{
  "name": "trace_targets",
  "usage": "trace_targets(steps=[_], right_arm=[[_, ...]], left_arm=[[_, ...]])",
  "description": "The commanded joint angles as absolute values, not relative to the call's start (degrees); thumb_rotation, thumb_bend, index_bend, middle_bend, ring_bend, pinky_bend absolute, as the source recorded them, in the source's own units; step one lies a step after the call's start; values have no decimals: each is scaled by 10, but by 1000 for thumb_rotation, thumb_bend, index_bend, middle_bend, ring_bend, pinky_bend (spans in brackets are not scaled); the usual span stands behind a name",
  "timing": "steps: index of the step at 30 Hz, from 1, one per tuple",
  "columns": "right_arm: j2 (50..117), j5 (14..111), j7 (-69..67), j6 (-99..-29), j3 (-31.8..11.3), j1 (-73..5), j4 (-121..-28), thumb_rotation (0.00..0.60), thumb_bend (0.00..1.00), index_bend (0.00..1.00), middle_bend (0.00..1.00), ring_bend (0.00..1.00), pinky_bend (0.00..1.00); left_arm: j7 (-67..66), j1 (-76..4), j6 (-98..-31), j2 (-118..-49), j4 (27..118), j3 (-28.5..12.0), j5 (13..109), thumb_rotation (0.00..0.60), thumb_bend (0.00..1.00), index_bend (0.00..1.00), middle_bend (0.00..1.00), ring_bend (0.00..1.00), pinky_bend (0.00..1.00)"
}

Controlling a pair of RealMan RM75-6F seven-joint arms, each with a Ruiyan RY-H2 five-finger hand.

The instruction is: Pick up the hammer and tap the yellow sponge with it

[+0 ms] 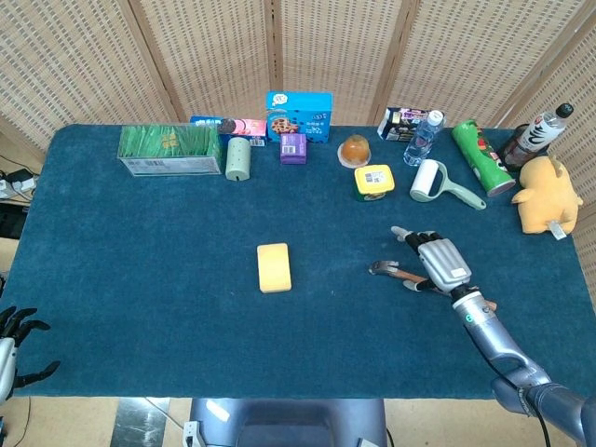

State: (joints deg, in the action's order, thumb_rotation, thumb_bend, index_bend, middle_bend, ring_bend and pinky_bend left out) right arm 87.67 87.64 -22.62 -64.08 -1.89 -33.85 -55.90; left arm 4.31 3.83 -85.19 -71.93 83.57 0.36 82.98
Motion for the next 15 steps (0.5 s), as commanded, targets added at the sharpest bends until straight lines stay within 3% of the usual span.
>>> trace_targets(steps=[1, 11, 15], right_arm=[[874, 875, -234, -648, -25, -336, -566, 600, 103, 94, 255, 291, 221], [842, 873, -236, -714, -44, -307, -632, 600, 98, 140, 325, 356, 264], [826, 867, -221, -736, -50, -293, -664, 600, 129, 244, 415, 456, 334]], left_arm=[[43, 38, -852, -719, 835, 3, 830, 600, 142, 369, 191, 81, 83], [42, 33, -850, -719, 835, 1, 832, 600, 142, 368, 191, 81, 83], [43, 31, -848, -720, 836, 0, 832, 600, 143, 369, 191, 81, 83]])
